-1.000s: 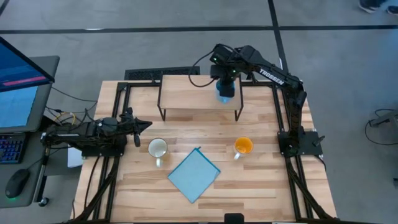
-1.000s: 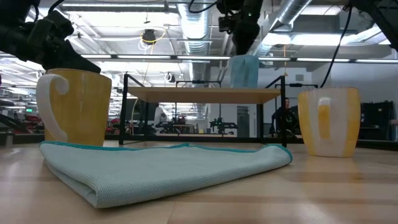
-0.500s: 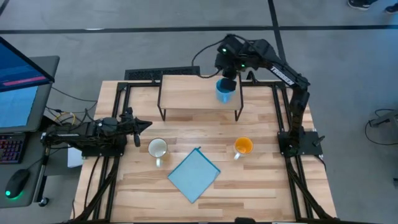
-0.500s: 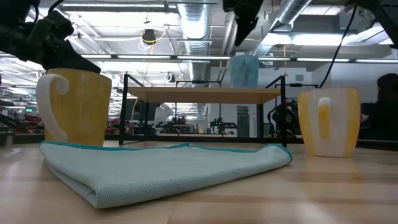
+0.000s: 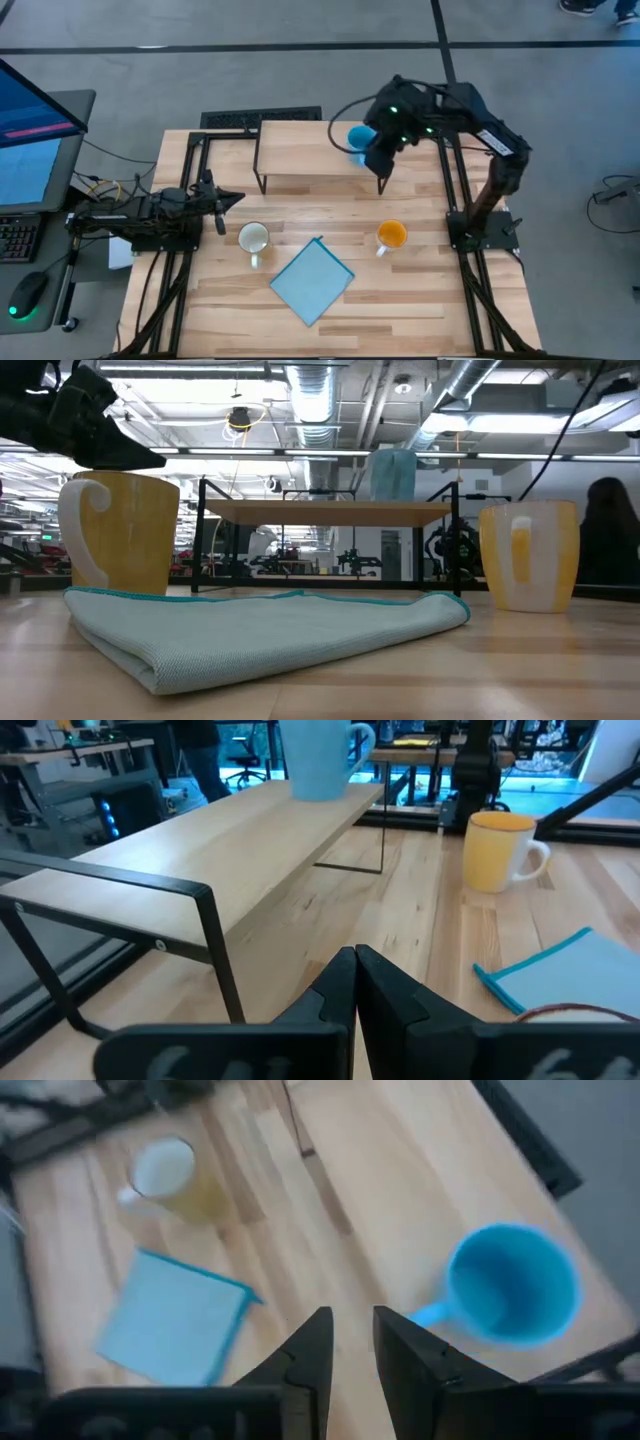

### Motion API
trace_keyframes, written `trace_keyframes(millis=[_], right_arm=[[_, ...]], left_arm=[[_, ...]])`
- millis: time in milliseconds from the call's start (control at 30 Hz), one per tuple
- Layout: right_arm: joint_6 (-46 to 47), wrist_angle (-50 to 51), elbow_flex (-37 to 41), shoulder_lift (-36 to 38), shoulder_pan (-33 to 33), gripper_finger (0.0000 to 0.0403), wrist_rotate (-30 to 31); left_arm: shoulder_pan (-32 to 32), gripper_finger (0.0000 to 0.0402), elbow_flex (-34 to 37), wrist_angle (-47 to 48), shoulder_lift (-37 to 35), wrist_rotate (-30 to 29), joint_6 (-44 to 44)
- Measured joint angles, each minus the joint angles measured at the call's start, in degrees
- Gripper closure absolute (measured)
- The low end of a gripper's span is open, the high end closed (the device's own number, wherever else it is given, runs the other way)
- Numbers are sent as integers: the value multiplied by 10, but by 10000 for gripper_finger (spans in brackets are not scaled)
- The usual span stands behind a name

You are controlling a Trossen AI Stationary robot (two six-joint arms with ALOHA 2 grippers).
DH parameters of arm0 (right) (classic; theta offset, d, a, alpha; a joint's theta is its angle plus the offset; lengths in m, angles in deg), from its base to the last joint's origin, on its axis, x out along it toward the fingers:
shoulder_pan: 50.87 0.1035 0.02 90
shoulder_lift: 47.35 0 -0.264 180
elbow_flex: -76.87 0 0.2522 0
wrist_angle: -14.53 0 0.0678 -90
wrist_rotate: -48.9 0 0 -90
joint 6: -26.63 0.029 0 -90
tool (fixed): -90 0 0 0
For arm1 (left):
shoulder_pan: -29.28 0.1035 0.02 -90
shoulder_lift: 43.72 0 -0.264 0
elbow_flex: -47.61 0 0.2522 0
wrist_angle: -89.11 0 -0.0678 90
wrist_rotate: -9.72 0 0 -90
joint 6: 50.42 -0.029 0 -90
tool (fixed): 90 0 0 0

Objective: Stack small to large cups/mugs on shelf
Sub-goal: Put the yellow mug on the shelf

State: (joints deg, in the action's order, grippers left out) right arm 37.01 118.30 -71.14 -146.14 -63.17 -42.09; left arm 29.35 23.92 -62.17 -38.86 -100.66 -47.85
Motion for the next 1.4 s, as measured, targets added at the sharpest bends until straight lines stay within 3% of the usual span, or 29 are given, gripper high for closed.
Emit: trace_keyframes(millis=[200,500,667,967,1133,1400], right_arm=[[147,0,63,27,59,306,43],[226,0,318,75,86,306,36],[288,1,418,127,89,306,22],[365,-30,515,165,134,306,17],[363,-83,550,152,150,306,9],[363,-81,586,136,151,306,14]], left_arm=[[0,401,0,1,0,0,0],[0,401,0,1,0,0,0],[0,401,0,1,0,0,0],[0,401,0,1,0,0,1],[0,401,0,2,0,1,-2],[0,401,0,2,0,1,6]])
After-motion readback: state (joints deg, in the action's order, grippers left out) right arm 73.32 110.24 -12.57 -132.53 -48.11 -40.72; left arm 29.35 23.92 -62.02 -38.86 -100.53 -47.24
